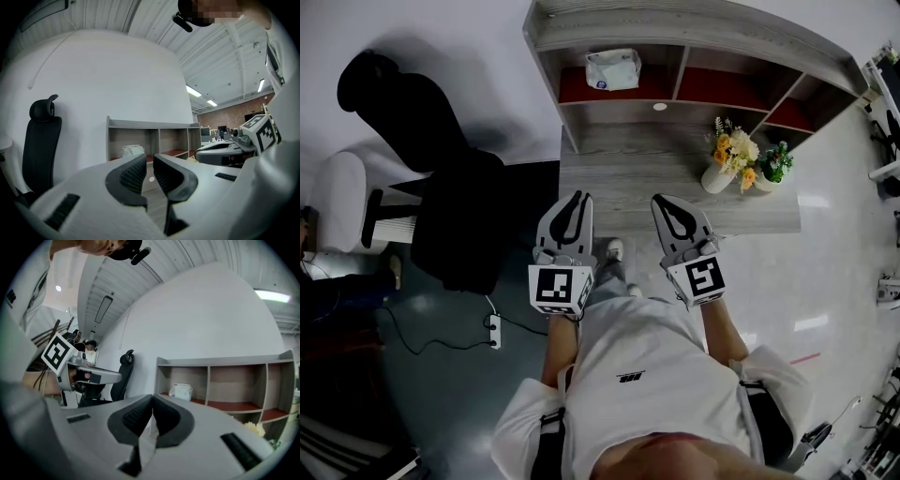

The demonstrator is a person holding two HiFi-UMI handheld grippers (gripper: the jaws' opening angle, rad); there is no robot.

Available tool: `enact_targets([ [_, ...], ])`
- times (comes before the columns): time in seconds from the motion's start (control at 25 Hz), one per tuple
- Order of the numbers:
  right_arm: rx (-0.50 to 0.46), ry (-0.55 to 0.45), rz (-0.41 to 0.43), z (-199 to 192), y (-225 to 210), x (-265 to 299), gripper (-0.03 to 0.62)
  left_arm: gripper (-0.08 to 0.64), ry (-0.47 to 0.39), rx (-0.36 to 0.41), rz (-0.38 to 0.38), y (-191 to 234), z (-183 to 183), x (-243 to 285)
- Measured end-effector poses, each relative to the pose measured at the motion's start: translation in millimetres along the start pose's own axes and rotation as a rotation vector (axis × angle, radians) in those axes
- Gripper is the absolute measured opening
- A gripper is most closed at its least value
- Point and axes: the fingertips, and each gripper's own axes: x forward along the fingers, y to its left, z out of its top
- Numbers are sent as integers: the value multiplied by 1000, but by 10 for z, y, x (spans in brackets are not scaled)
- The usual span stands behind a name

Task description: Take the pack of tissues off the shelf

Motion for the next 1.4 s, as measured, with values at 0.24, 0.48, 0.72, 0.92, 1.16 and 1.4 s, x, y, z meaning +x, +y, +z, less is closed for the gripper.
enact_targets([
  [0.24,8,15,-18,-28,-142,306,26,34,8,-15,-10,232,-37,309],
  [0.48,26,36,-38,-78,-270,603,26,34,31,-20,-25,448,-109,589],
  [0.72,32,62,-51,-155,-374,877,26,34,49,-28,-40,631,-188,862],
  [0.92,39,82,-63,-217,-454,1077,26,34,60,-34,-52,754,-255,1084],
  [1.16,41,102,-78,-278,-569,1300,26,34,70,-40,-60,895,-332,1366],
  [1.4,49,117,-91,-346,-681,1529,26,34,74,-35,-67,1010,-374,1670],
])
